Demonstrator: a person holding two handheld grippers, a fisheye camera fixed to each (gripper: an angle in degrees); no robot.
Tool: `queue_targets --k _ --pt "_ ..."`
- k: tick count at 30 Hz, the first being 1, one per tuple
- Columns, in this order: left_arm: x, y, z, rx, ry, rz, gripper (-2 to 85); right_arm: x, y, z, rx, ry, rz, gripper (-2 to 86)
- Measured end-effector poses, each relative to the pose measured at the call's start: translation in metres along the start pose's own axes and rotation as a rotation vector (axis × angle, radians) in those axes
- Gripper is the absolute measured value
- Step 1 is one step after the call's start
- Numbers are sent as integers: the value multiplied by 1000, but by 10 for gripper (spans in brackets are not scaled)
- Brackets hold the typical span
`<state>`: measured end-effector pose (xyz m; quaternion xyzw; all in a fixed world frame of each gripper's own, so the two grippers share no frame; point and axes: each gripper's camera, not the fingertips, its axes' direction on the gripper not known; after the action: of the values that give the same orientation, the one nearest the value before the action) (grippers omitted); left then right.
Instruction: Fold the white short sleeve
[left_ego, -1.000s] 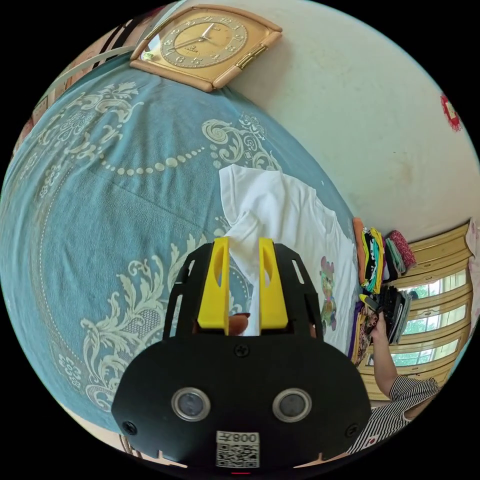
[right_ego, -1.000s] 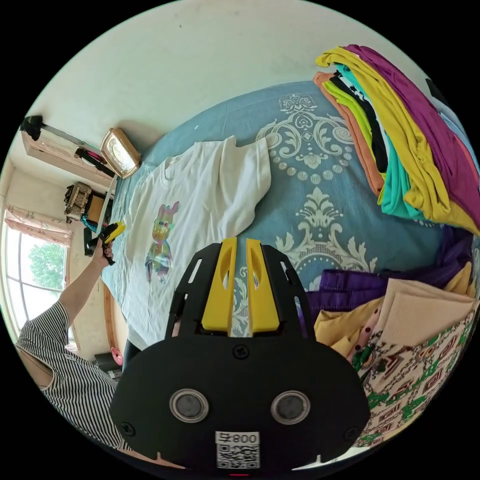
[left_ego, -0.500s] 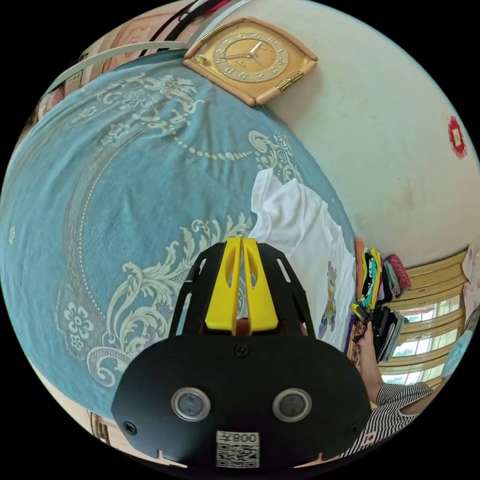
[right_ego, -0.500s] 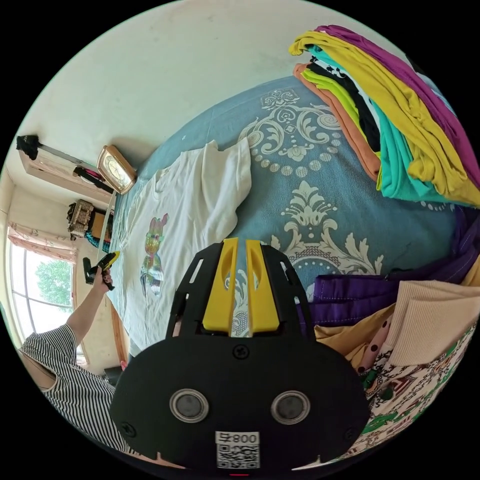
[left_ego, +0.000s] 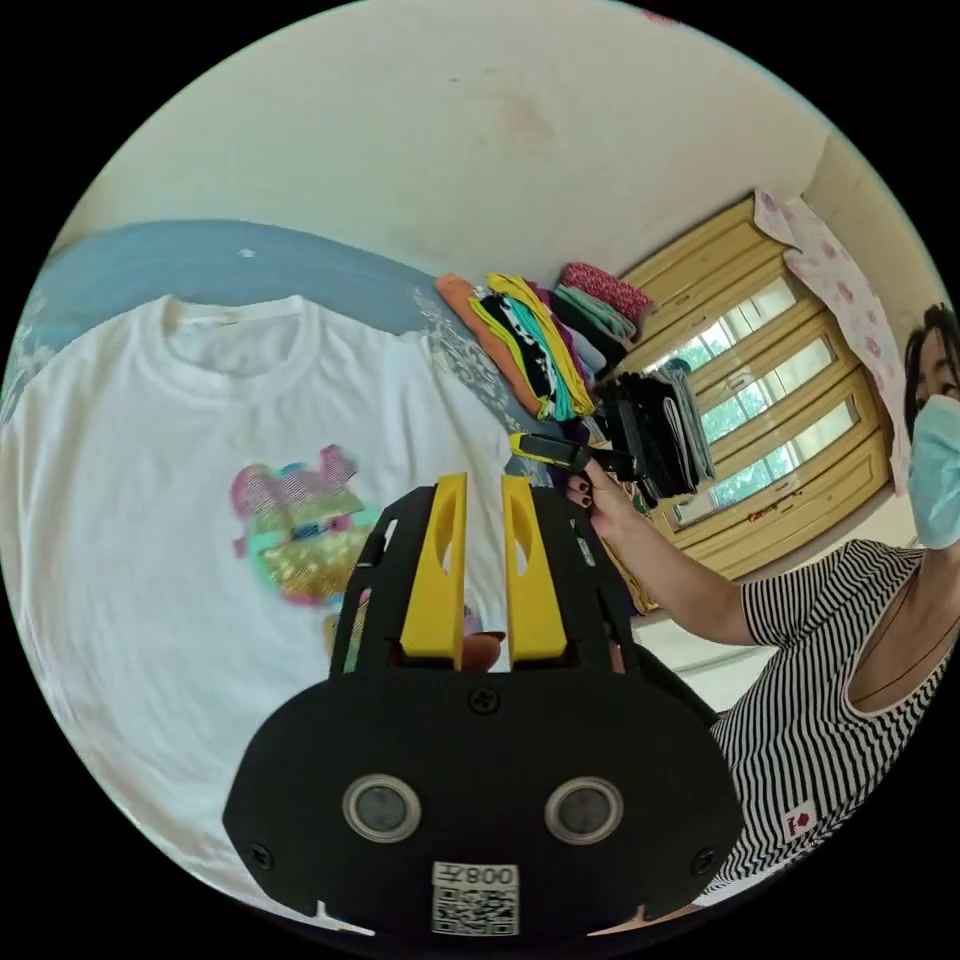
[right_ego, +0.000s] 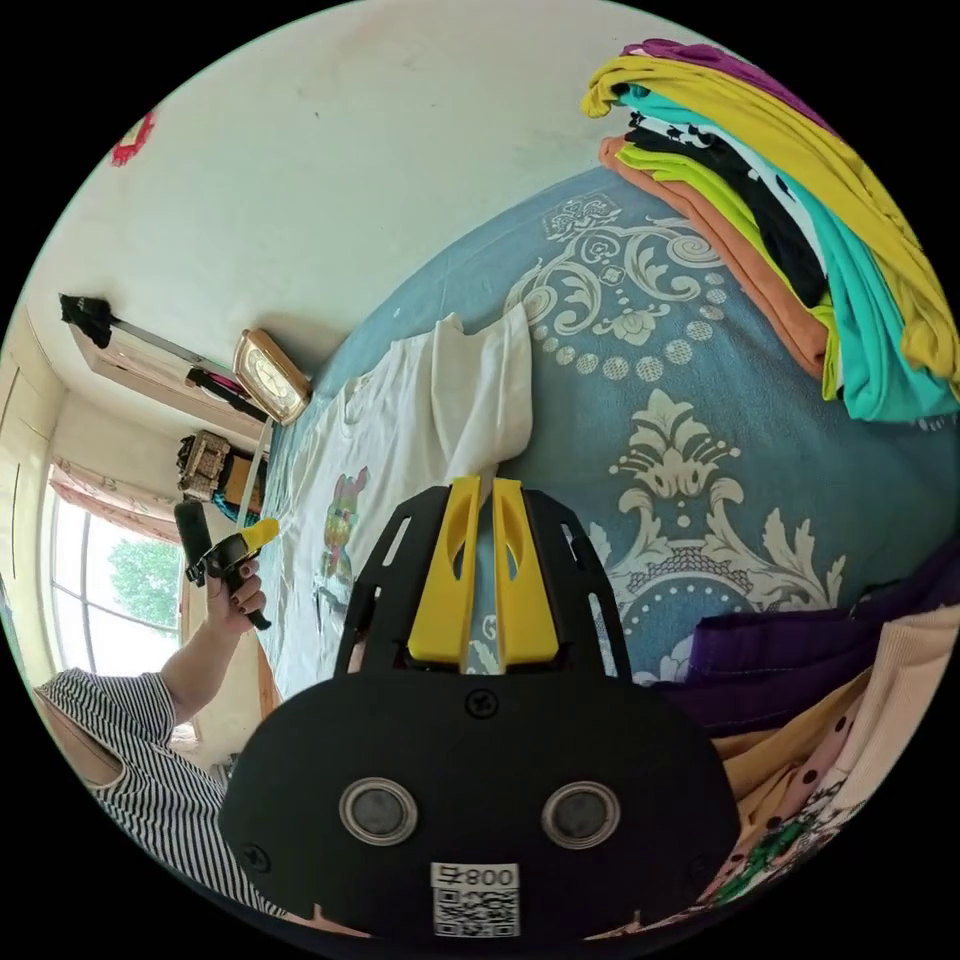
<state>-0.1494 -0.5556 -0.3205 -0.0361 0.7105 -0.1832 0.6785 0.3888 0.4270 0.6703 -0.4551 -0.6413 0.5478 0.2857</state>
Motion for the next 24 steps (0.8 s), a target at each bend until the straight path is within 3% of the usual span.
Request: queue_targets --k 6,12,17,21,24 --pt "32 -96 131 -93 -45 101 83 -17 -2 -4 33 -60 -93 16" --pt "35 -171 237 -256 -316 145 91 -12 -13 -6 40 -94 -81 11" --pt "31 -199 317 -407 -560 201 43 -4 -23 -6 23 -90 -73 3" --pt "33 -210 333 -386 -531 212 24 7 -30 -16 47 -141 -66 0" --pt "36 -222 330 -272 -367 187 18 8 -33 -30 78 -127 -87 0"
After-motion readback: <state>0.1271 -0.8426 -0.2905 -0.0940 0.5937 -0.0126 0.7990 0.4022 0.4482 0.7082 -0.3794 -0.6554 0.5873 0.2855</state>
